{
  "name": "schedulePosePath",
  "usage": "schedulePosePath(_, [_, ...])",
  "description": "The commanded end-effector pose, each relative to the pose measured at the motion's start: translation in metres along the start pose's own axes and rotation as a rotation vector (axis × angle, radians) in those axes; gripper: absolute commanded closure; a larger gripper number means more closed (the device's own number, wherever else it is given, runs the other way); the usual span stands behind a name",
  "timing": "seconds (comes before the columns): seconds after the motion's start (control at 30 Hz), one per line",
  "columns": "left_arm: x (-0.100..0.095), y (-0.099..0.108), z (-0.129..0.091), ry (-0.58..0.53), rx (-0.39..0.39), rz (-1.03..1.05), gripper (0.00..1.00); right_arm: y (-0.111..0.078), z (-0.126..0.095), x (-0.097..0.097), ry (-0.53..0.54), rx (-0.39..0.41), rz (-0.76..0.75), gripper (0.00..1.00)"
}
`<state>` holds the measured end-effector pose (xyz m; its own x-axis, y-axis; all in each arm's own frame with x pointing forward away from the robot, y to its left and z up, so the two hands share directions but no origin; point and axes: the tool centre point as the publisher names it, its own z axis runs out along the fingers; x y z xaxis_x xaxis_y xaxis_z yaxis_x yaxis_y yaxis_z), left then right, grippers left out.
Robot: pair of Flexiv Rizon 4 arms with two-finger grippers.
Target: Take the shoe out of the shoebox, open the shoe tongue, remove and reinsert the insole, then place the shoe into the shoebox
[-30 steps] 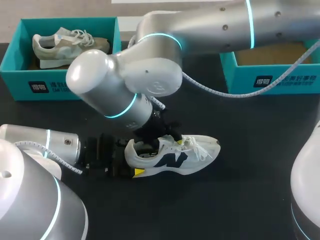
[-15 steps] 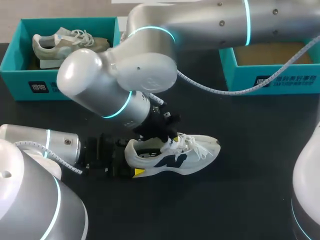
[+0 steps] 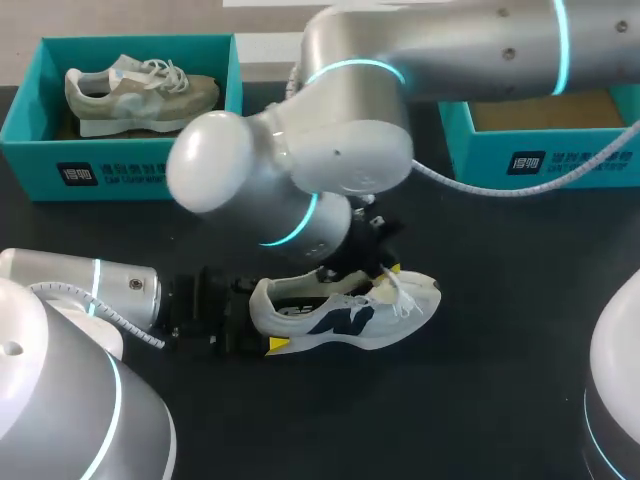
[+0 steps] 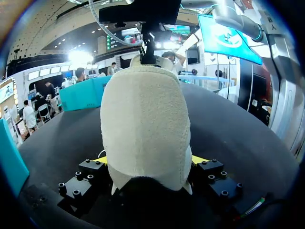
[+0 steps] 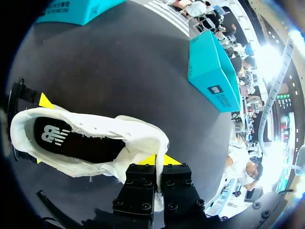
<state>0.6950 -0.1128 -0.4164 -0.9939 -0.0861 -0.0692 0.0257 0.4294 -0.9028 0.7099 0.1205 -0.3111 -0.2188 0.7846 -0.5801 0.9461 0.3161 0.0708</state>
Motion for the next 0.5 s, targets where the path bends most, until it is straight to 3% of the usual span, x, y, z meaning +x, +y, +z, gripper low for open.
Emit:
schedulePosePath(0.03, [0.002, 0.0, 0.001, -0.001, -0.002, 0.0, 1.0, 0.0, 0.016, -0.023, 0.134, -0.011, -0.032, 1.0])
schedulePosePath(0.23, [0.002, 0.0, 0.001, -0.001, -0.002, 0.0, 1.0, 0.004, 0.04, -0.033, 0.172, -0.015, -0.061, 1.0])
schedulePosePath(0.43, [0.002, 0.0, 0.001, -0.001, -0.002, 0.0, 1.0, 0.008, 0.066, -0.028, 0.201, -0.023, -0.09, 1.0])
schedulePosePath(0.5, [0.002, 0.0, 0.001, -0.001, -0.002, 0.0, 1.0, 0.009, 0.072, -0.025, 0.206, -0.029, -0.089, 0.93])
